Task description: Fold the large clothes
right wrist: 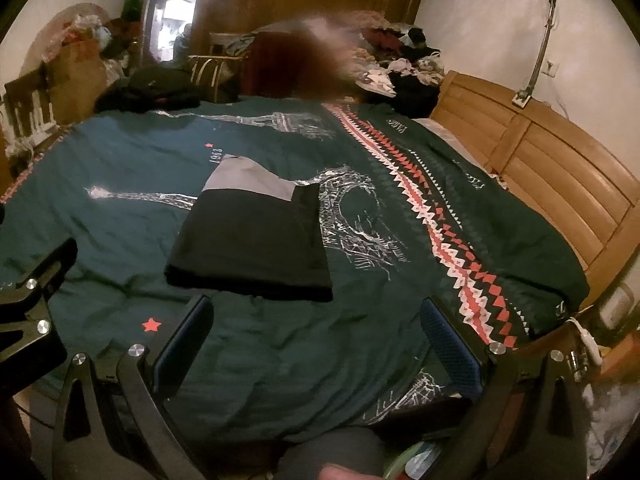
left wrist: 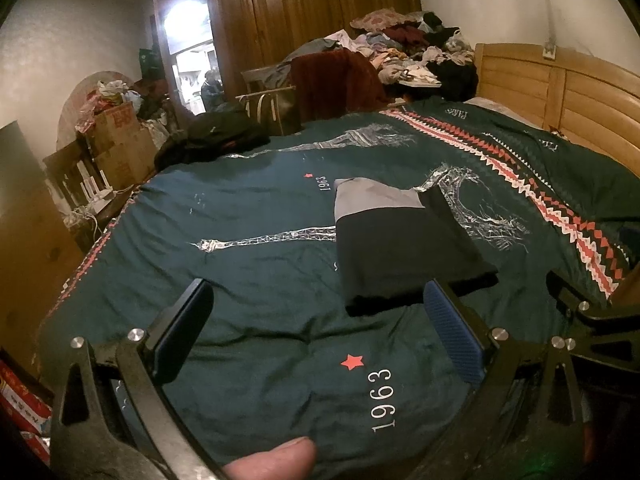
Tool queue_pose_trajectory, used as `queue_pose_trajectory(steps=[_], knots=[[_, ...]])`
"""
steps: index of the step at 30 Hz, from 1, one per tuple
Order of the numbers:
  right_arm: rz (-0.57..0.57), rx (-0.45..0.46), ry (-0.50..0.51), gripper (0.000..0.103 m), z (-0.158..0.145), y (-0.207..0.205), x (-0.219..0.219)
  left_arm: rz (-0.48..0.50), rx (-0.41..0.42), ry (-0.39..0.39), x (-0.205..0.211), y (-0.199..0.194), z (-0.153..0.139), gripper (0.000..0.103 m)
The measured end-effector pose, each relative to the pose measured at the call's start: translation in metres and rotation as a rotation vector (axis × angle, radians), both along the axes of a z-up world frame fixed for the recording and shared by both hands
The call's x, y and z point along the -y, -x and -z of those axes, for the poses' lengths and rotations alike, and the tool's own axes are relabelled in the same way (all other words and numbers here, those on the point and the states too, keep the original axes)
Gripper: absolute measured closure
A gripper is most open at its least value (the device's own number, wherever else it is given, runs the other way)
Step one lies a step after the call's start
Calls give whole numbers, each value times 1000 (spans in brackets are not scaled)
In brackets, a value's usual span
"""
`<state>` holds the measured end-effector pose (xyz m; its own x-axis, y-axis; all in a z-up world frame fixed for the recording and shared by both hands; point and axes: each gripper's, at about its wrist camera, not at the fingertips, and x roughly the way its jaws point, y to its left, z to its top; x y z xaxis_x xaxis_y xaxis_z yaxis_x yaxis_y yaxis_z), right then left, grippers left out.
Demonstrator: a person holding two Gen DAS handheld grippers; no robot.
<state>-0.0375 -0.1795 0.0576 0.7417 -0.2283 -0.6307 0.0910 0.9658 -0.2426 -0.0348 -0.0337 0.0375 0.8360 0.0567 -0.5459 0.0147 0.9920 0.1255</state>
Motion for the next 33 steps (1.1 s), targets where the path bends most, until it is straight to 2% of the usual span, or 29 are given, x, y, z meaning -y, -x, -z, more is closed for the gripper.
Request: queue_pose_trajectory(steps=[7,25,28,31,33], knots=[[19,11,38,0,2,4,-1,3,-6,-2,1,0,1,0],[31,-8,59,0,9,-1,2,0,1,-5,1,-2,5,0],[-16,-71,14,0,13,-1,1,-51,49,-35,-12,-13,-8,0],[-138,-191,-48,0,21,8,-14,-79,114,-67,-26,-28,-40,0],[-258,-281,-73,0,28,25,-35,-74,154,-59,-28,-30,-61,0]])
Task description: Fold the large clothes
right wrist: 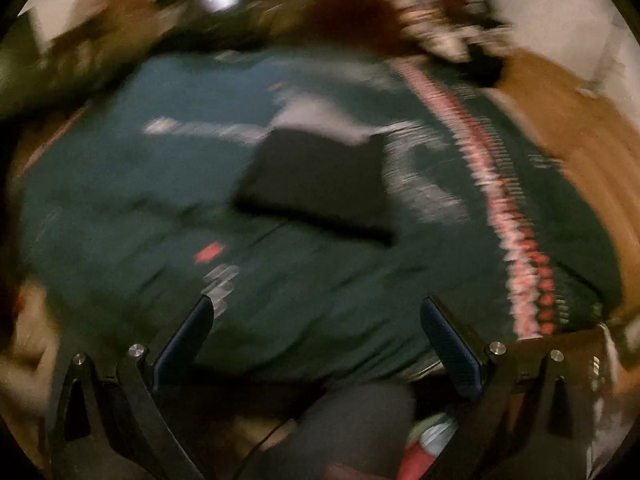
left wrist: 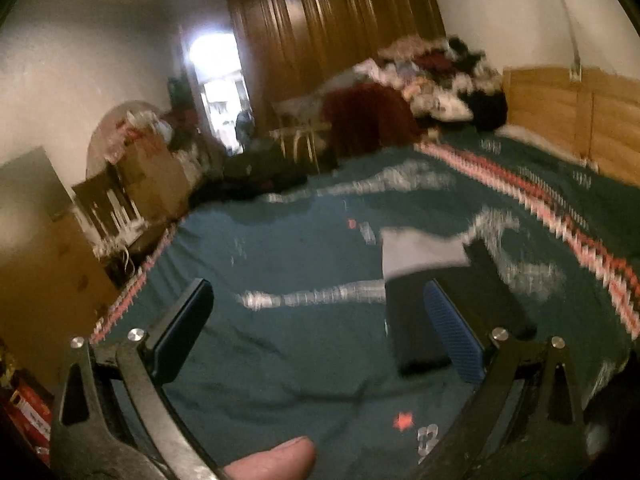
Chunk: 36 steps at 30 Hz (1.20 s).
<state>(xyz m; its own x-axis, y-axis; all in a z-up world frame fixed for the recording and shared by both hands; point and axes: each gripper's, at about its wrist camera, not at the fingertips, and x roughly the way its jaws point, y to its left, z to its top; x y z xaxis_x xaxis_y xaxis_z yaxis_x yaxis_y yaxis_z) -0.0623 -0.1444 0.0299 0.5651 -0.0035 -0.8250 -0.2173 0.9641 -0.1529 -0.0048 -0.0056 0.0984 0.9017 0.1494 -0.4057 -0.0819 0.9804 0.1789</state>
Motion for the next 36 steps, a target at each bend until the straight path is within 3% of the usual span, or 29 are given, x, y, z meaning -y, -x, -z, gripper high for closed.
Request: queue_pose_trajectory(steps=[2,5,7,9,13,16,22,36], knots=[[-105,-35,24,0,6,18,-23,31,22,-2,9,0,-20,0],[-272,-80,36,0,11,42,-57,188,-30,73,26,2,-34,0],[-350,-82,60,0,14,51,-76,333,-137,121,39,-1,-31,0],[-410,-90,80,0,19,59,-90,491,-315,186,49,-8,-17,0],[-448,-102,96,0,24,65,-98,606,-454,238,57,-5,7,0],[-447,-117,103,0,26,64,-98,653,-507,273,63,-4,15,0],[-459,-118,110,0,27,59,-101,689,-539,295,68,-11,11,0],[-436,-104,140,0,27,59,-101,723,-533,281,70,-13,4,0]])
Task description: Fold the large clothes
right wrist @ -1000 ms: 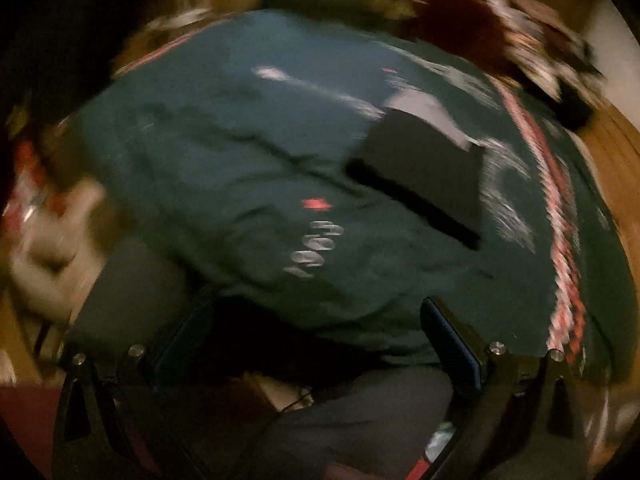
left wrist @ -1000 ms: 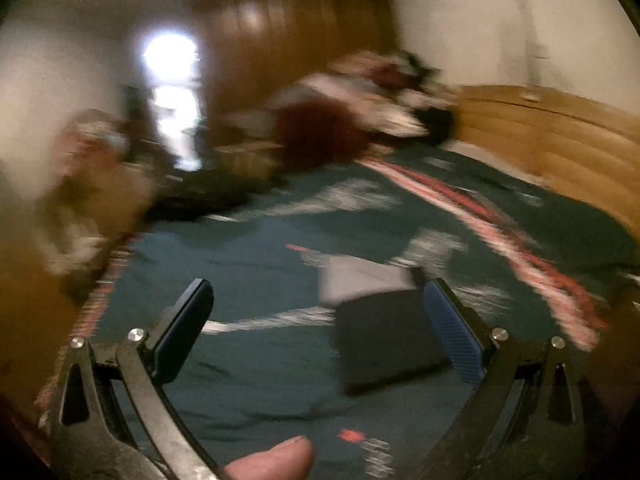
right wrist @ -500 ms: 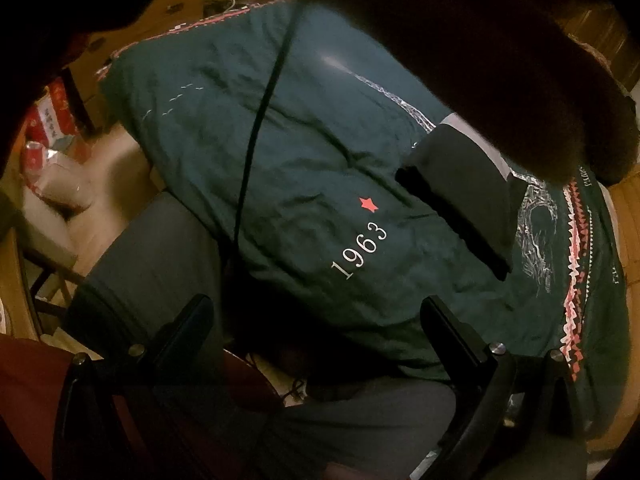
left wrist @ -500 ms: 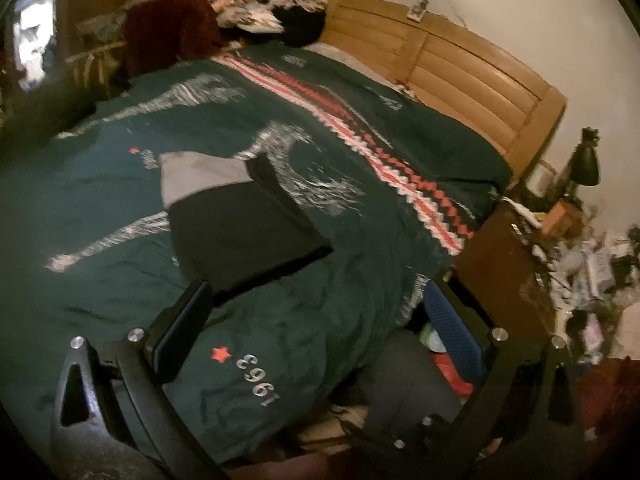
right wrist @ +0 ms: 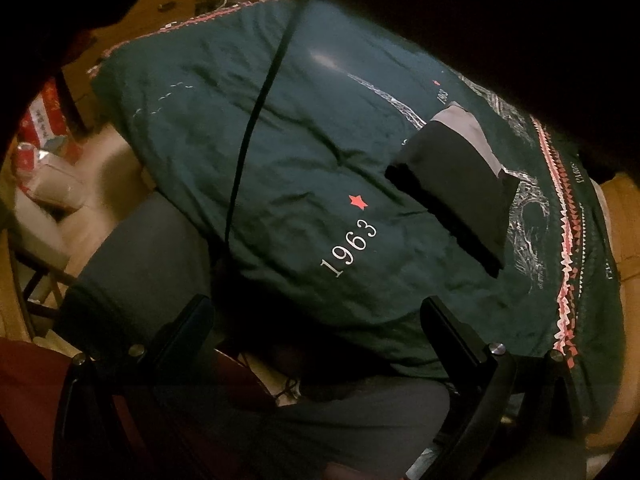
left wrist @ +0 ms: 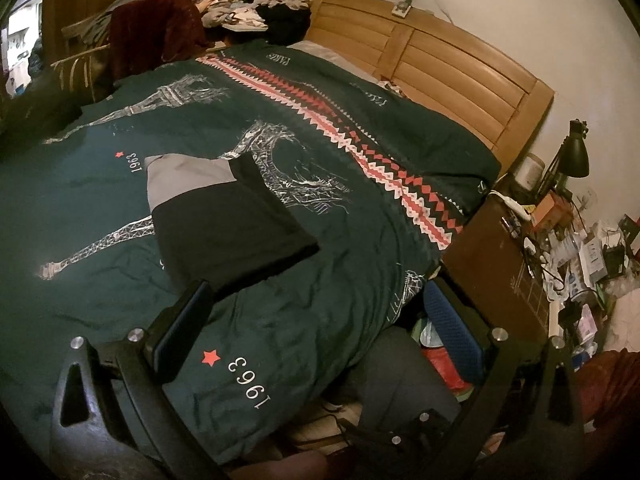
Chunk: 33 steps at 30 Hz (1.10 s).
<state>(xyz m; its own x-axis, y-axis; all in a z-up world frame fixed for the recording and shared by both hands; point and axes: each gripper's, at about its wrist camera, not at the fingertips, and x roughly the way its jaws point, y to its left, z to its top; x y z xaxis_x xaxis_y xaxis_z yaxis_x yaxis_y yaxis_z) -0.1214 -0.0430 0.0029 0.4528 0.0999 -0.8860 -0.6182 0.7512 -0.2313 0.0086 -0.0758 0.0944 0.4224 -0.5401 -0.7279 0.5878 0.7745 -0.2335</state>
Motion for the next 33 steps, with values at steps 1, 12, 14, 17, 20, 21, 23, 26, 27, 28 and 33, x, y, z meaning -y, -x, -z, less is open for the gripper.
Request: queue_pose_trajectory(steps=[1,12,14,17,20,21,23,26,27,28,33], knots=[[1,1,1,0,0,0,0,-1,0,0,0,0,0,0],[0,-1,19,0,5,-2,0,3,0,-9,1,0,3,0],[2,-1,22,0,5,-2,0,3,0,-7,1,0,3,0],[3,2,25,0,6,-2,0,5,2,-7,1,0,3,0],[4,3,28,0,6,-2,0,4,-1,-6,2,0,3,0],[5,3,28,0,6,-2,0,5,-2,-6,1,0,3,0],[5,3,30,0,6,-2,0,5,-1,-7,1,0,3,0],[6,3,34,0,7,-2,0,5,-2,-8,1,-1,3,0],[6,2,35,0,7,-2,0,5,-3,-7,1,-1,3,0],[7,2,36,0,7,-2,0,6,-1,-8,1,-1,3,0],[8,4,40,0,7,-2,0,5,-1,-8,1,0,4,0]])
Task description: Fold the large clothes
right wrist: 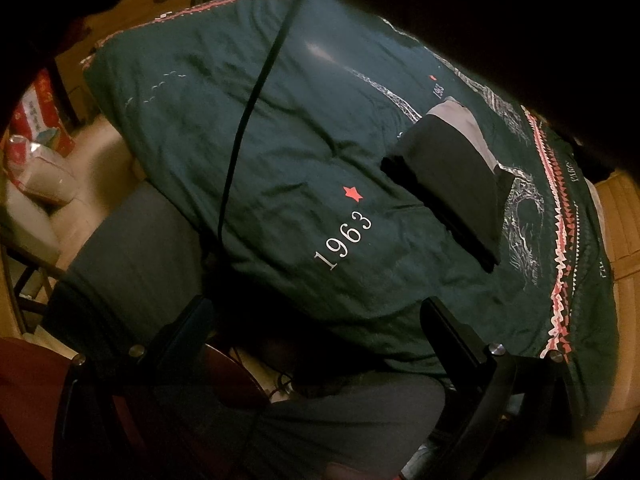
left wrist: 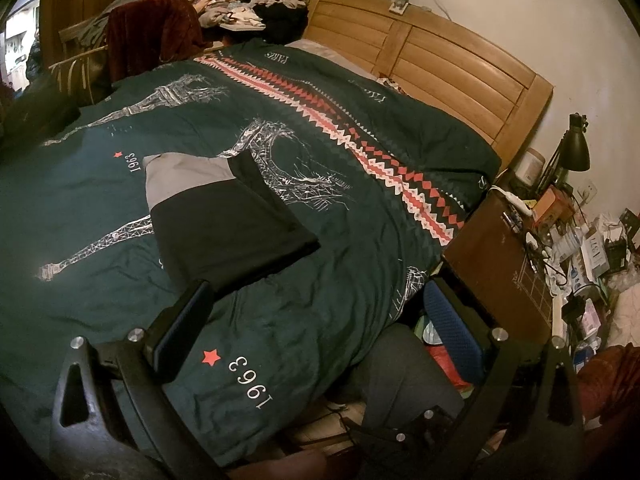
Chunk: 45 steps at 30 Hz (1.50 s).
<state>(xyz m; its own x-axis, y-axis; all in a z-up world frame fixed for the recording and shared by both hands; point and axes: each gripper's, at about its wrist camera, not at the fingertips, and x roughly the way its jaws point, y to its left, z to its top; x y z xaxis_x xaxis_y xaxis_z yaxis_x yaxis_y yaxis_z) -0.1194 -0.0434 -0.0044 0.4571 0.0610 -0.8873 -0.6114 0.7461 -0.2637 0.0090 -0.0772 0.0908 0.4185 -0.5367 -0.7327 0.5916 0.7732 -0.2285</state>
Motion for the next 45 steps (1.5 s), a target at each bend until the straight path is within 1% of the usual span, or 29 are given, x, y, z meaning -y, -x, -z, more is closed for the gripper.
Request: queue_pose_trajectory(steps=[11,14,18,24,45], knots=[[3,5,8,0,4,0,1,4,-8,4,0,-1,0,0],[11,24,1,0,2,-1,3,13,-1,-6,2,-1,0,0],[46,71,3,0,2,-8,6,21,16,-27,9,0,-3,0],[72,95,4,0,1,-13,10,33,20,-44,15,0,-2,0],[76,101,6,0,1,-11,10,32,22,-44,16,0,-3,0]])
